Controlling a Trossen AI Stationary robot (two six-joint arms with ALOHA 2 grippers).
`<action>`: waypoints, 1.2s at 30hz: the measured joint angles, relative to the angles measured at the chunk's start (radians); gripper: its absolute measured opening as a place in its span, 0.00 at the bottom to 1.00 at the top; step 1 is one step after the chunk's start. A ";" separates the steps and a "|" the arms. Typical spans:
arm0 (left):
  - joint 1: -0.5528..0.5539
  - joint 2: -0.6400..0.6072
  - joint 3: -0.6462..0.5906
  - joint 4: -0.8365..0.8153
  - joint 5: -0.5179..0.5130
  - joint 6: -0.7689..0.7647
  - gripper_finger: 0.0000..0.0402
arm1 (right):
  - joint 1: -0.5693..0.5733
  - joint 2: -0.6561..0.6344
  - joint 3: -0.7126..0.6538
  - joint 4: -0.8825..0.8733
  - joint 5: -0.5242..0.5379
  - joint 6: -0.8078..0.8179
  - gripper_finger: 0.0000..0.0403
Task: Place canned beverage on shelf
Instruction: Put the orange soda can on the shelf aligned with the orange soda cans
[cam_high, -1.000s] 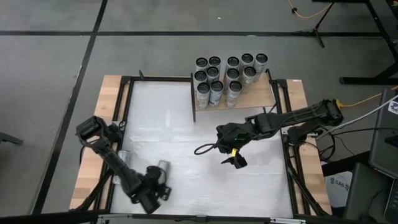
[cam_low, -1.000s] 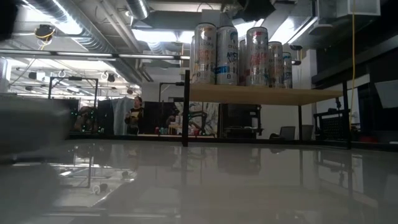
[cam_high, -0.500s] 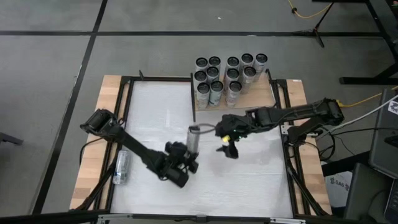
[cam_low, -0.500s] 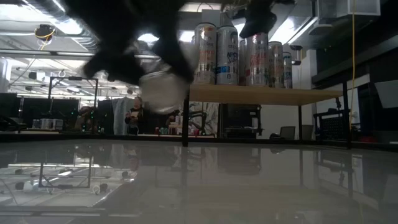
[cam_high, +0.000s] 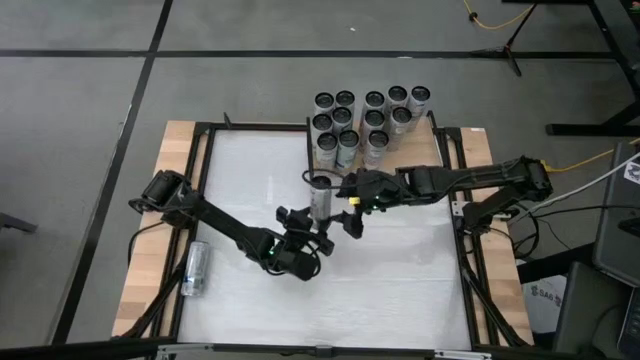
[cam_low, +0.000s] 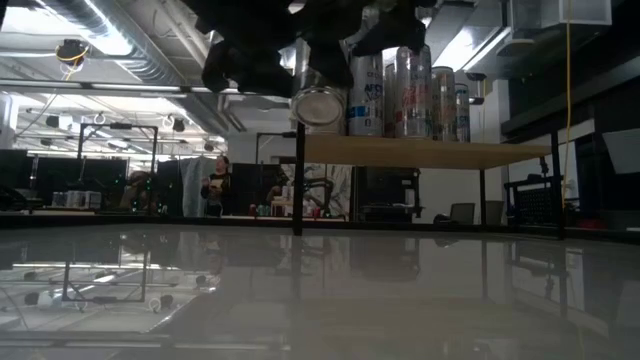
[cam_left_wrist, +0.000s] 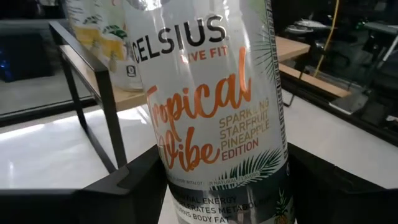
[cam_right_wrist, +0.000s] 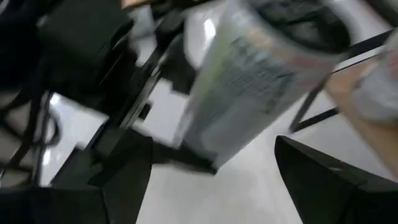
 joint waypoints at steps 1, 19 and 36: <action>0.001 0.000 0.000 0.001 -0.006 0.000 0.62 | 0.000 0.000 0.000 0.012 0.023 0.014 0.80; -0.010 0.000 0.000 0.107 -0.021 0.000 0.62 | -0.001 0.004 0.001 0.172 0.101 0.032 0.80; -0.022 -0.002 0.000 0.218 -0.020 0.004 0.62 | 0.001 0.005 0.001 0.173 0.181 0.110 0.80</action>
